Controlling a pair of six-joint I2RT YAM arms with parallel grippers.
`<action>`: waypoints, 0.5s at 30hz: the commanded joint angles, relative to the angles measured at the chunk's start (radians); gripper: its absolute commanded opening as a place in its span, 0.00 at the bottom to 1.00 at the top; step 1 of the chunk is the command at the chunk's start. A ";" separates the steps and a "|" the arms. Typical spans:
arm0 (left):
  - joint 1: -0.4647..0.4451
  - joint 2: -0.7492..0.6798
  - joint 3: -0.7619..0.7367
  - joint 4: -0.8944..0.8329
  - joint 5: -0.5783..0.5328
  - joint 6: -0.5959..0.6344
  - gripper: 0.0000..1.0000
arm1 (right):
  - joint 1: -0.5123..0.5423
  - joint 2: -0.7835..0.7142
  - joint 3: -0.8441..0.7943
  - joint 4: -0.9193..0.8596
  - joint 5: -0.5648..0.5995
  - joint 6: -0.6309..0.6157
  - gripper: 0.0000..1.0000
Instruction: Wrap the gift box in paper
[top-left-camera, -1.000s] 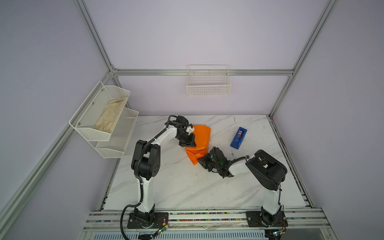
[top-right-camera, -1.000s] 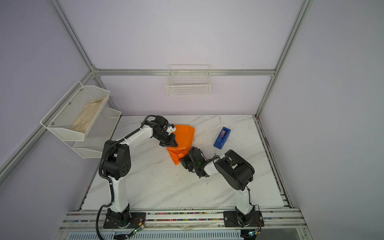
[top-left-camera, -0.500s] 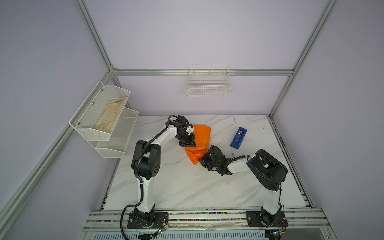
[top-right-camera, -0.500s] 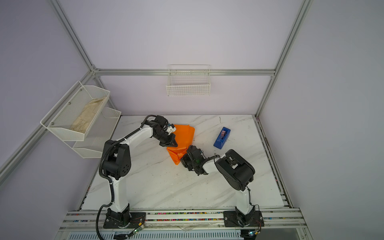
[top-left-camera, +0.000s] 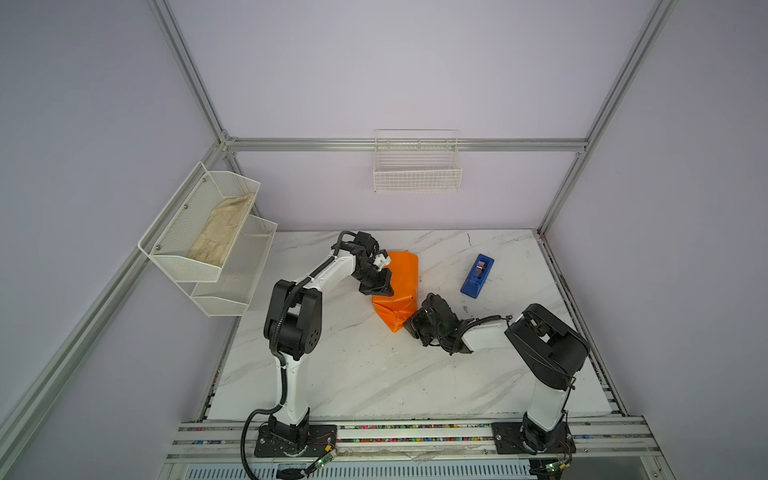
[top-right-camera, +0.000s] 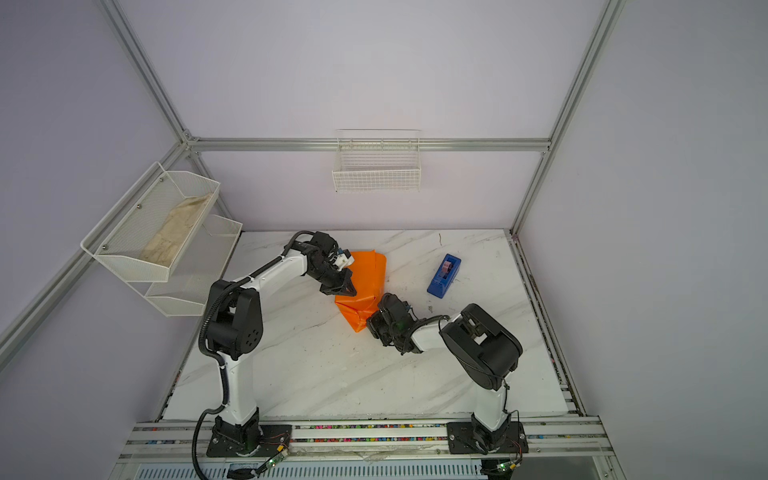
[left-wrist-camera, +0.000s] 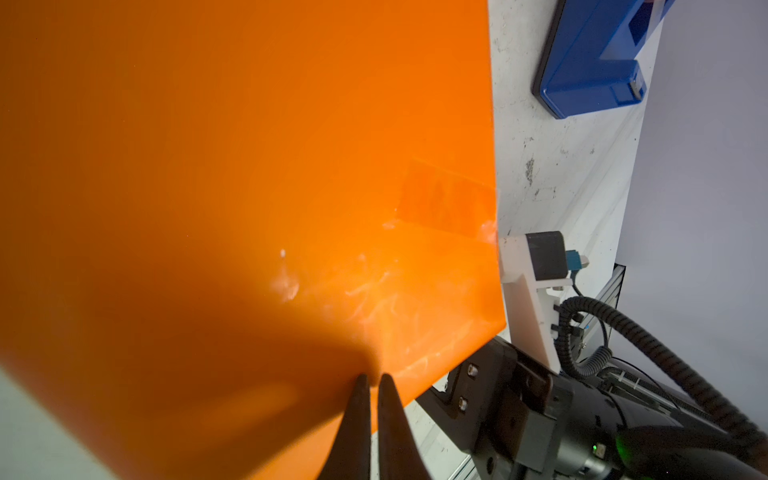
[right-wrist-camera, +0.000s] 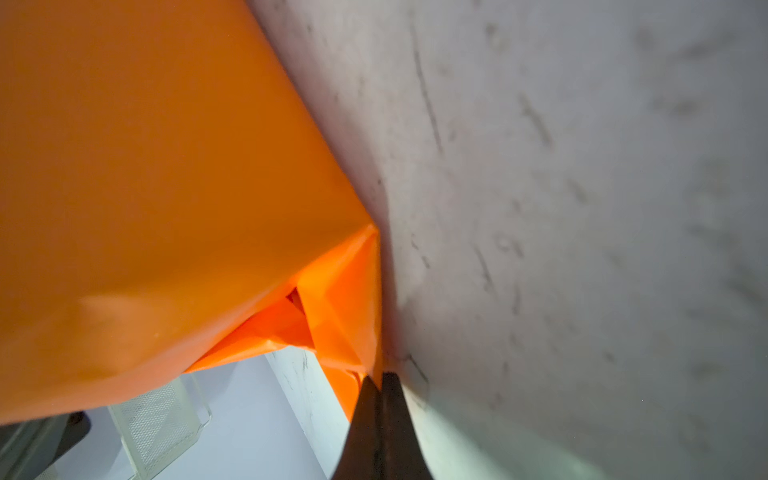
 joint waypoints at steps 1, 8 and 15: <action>-0.016 -0.001 0.010 -0.042 -0.041 0.042 0.09 | -0.010 -0.073 -0.033 -0.050 0.030 0.088 0.00; -0.026 0.016 0.014 -0.050 -0.052 0.057 0.09 | -0.038 -0.085 -0.003 -0.041 0.026 0.087 0.00; -0.036 0.023 0.021 -0.067 -0.067 0.098 0.09 | -0.068 -0.079 0.023 -0.011 0.036 0.103 0.00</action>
